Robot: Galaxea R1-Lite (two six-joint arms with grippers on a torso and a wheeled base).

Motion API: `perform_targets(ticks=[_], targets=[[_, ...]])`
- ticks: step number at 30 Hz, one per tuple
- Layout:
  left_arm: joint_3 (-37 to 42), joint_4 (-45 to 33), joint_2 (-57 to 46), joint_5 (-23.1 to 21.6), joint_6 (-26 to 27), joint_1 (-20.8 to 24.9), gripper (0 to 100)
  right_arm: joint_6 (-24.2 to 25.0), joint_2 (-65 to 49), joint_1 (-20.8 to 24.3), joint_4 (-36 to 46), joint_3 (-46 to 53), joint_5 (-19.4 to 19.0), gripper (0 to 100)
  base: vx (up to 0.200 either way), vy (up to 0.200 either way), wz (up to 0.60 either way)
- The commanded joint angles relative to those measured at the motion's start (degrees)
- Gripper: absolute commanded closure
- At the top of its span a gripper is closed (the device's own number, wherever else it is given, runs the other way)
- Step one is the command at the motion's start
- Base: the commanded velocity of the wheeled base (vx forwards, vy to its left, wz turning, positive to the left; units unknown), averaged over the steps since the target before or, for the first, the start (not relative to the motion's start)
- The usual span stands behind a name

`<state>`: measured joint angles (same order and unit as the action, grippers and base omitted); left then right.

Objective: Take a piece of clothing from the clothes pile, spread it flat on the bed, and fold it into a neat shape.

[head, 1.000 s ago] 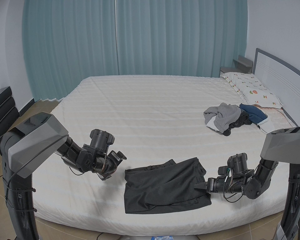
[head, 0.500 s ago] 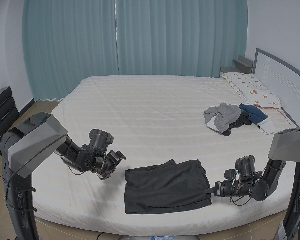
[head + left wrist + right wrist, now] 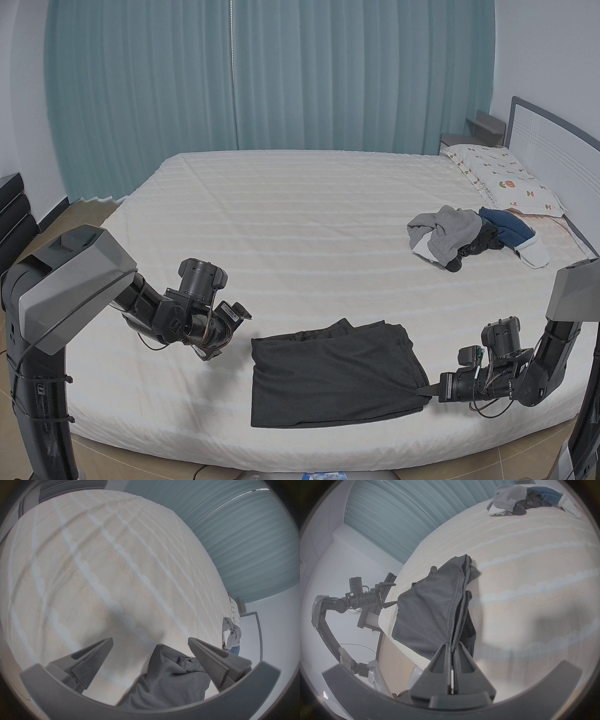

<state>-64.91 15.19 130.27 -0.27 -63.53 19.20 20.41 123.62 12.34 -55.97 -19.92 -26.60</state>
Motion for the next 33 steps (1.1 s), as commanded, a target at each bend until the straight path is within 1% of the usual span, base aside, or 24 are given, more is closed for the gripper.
perform_targets(ticks=[1,2,3,8,9,11,12,16,18,20,21,26,33], targets=[[0.1,0.0,0.2,0.0,0.0,0.0,0,-0.6,0.7,0.0,0.3,0.1,0.0,100,0.0,0.0,0.0],[0.1,0.0,0.2,0.0,0.0,0.0,0,-0.6,0.7,0.0,0.3,0.1,0.0,100,0.0,0.0,0.0],[0.1,0.0,0.1,0.0,0.0,0.0,0,-1.5,1.2,-0.1,0.3,0.0,0.0,0,0.0,0.0,0.0],[0.1,0.1,0.1,0.0,0.2,0.7,0,-1.4,0.1,-0.9,-0.2,-1.2,0.0,0,0.0,0.0,0.0],[0.1,0.2,0.2,0.0,0.6,0.9,0,-0.8,-1.1,-1.5,0.4,-3.9,0.0,0,0.0,0.0,0.0],[0.1,0.2,0.2,0.0,0.8,1.0,0,-0.3,-1.3,-1.6,0.6,-5.7,0.1,0,0.0,0.0,0.0],[0.0,0.3,0.2,0.0,1.5,1.7,0,1.7,-0.8,-1.9,0.8,-8.7,0.5,0,0.0,0.0,0.0],[-0.4,0.3,1.0,-0.3,3.4,3.6,0,7.1,2.7,-1.3,0.9,-15.1,0.8,0,0.0,0.0,0.0],[-0.7,0.3,2.0,0.3,3.8,4.6,0,8.7,4.3,-1.1,0.9,-17.3,0.8,0,0.0,0.0,0.0],[-1.3,0.3,2.4,0.5,3.8,5.2,0,9.2,5.4,-1.1,0.9,-18.6,0.8,0,0.0,0.0,0.0],[-2.1,0.2,3.1,0.8,4.0,5.9,0,10.3,7.2,-1.2,0.9,-20.6,1.4,0,0.0,0.0,0.0],[-3.2,0.2,3.6,0.9,4.0,6.8,0,11.8,10.2,-1.2,0.9,-23.9,3.4,0,0.0,0.0,0.0],[-4.6,0.1,5.1,3.1,4.0,7.2,0,12.0,12.3,-1.3,1.0,-26.5,3.5,0,0.0,0.0,0.0]])
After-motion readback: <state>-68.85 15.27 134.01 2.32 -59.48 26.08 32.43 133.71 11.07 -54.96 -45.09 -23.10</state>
